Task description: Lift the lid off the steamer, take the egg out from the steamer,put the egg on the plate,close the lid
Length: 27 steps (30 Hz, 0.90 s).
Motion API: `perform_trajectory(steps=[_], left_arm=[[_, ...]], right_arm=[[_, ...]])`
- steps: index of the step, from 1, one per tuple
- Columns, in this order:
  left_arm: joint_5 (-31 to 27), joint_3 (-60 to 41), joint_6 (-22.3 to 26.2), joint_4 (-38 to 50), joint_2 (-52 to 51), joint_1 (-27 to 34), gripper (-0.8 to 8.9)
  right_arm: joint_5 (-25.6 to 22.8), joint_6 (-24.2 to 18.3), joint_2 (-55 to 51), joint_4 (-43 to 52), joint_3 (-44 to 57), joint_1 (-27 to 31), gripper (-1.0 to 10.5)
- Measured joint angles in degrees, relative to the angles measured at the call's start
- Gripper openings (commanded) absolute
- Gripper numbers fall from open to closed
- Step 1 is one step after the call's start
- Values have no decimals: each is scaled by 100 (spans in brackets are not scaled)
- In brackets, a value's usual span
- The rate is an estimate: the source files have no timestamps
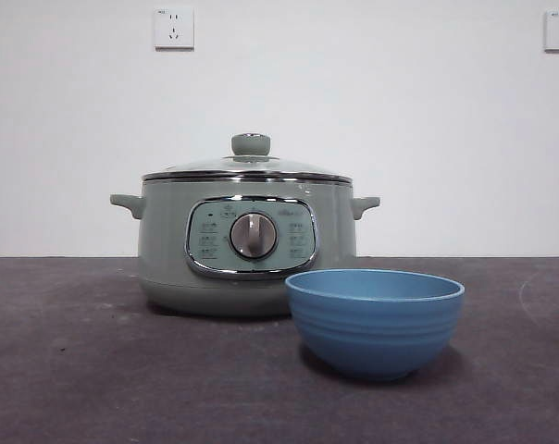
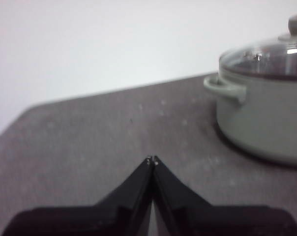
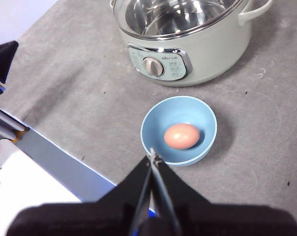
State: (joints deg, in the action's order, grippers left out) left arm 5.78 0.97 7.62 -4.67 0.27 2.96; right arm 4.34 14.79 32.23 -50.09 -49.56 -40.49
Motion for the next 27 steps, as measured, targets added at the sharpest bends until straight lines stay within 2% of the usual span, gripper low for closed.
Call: perform_trajectory(steps=[3, 9, 27], left_arm=[[-31, 0, -129, -579, 0, 0, -3], [35, 2, -273, -557, 0, 0, -3], [33, 2, -280, -557, 0, 0, -3]], right_arm=[[0, 0, 0, -7, 0, 0, 1], [0, 0, 0, -11, 0, 0, 1], [-2, -2, -2, -11, 0, -2, 1]])
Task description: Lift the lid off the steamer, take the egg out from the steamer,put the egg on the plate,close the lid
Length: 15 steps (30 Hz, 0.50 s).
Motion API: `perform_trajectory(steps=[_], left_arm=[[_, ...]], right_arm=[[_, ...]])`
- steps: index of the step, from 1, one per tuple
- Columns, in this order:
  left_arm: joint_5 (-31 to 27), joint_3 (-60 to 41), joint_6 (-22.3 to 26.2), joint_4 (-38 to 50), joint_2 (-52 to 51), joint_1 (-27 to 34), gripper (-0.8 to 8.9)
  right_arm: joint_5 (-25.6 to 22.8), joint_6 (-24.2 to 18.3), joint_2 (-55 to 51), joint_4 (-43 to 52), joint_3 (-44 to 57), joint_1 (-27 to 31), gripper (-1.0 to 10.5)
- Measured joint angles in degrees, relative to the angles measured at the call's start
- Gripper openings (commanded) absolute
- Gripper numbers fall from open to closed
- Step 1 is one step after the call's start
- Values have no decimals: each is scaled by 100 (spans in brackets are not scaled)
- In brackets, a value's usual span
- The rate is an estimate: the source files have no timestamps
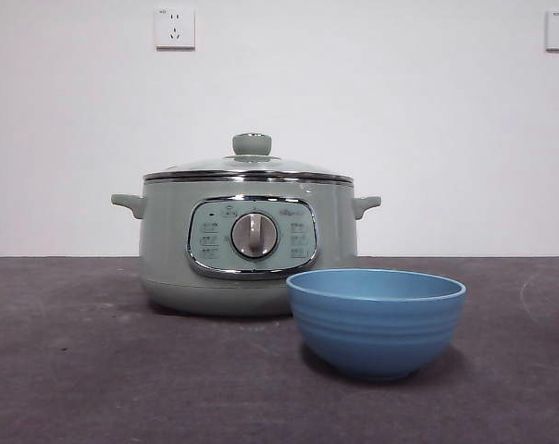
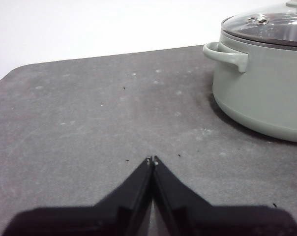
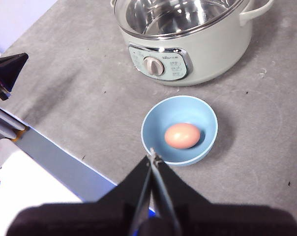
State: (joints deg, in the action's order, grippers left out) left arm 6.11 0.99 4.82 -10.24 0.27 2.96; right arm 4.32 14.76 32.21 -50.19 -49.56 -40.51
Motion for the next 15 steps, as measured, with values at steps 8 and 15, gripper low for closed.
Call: perform_trajectory(steps=[8, 15], left_arm=[[0, 0, 0, 0, 0, 0, -3], [0, 0, 0, 0, 0, 0, -3]], right_arm=[[-463, -603, -409, 737, 109, 833, 1], [-280, -990, -1309, 2111, 1322, 2632, 1]])
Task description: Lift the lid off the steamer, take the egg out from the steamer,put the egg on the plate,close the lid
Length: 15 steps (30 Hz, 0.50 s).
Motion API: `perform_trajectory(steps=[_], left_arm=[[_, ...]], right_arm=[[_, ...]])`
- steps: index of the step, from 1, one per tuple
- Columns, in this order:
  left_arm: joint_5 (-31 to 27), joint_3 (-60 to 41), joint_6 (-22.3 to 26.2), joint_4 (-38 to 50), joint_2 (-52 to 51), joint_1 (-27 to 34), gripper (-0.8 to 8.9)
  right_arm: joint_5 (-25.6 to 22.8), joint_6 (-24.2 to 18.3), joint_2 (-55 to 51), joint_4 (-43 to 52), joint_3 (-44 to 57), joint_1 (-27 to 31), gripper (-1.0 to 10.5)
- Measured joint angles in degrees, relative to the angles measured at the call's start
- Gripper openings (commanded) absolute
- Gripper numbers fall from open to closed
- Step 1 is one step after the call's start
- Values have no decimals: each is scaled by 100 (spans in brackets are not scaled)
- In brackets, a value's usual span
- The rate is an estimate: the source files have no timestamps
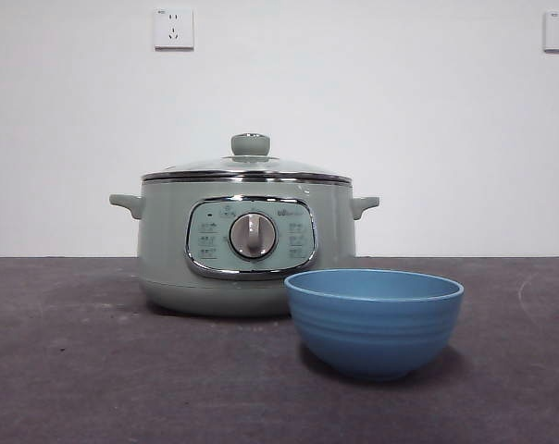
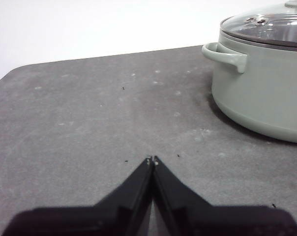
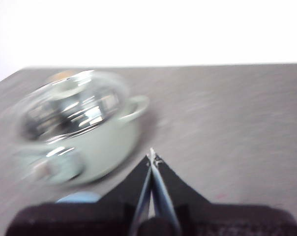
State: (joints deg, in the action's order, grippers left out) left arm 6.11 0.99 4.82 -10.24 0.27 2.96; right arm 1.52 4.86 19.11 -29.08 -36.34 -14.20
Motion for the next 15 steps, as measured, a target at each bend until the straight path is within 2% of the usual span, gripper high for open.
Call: perform_trajectory(steps=[2, 6, 11, 15], left_arm=[[0, 0, 0, 0, 0, 0, -3], [0, 0, 0, 2, 0, 0, -3], [0, 0, 0, 0, 0, 0, -3], [0, 0, -2, 0, 0, 0, -3]], right_arm=[[-2, -26, -341, 636, 544, 407, 1], [0, -109, -960, 1672, 1497, 782, 1], [0, -256, -1484, 2463, 2588, 909, 1], [0, -282, -1703, 2730, 3180, 909, 1]])
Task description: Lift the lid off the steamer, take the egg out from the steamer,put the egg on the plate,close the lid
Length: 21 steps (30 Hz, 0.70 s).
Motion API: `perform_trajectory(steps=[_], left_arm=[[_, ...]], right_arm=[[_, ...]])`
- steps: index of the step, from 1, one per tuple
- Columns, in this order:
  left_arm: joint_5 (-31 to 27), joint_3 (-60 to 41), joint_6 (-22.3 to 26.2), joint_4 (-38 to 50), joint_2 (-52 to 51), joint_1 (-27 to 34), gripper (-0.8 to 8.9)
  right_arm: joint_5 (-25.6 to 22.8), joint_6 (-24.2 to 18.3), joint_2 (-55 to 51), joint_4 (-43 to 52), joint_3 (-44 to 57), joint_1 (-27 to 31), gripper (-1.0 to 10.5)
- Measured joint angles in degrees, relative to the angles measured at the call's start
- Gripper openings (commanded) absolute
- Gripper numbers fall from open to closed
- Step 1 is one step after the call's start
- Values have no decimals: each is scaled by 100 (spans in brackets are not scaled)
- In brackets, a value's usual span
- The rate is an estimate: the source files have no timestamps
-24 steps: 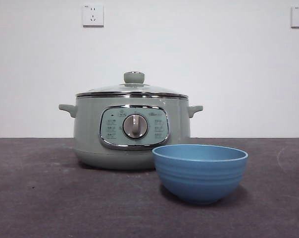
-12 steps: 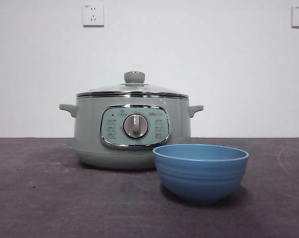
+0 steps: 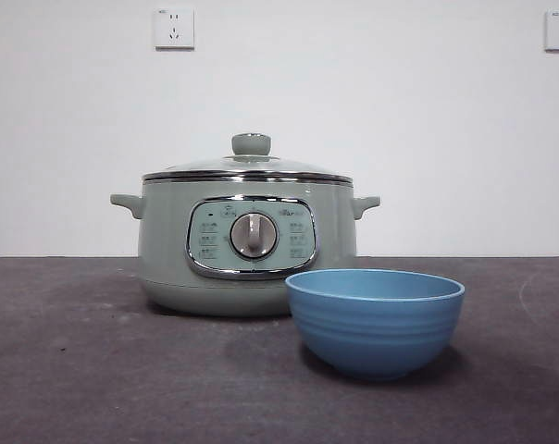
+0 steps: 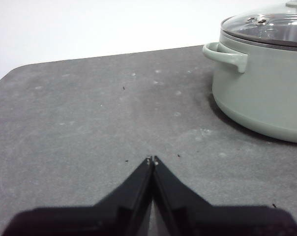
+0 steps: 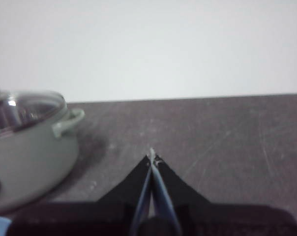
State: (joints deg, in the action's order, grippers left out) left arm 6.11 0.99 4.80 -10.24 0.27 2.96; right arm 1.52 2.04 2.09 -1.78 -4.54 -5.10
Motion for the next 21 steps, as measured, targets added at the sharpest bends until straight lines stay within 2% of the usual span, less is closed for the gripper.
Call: perform_trajectory(steps=[9, 13, 21], left_arm=[[0, 0, -2, 2, 0, 0, -3], [0, 0, -2, 2, 0, 0, -3], [0, 0, -31, 2, 0, 0, -3]], right_arm=[[0, -181, -181, -269, 376, 20, 1], [0, -269, -186, -765, 376, 20, 1], [0, -422, -188, -798, 367, 20, 1]])
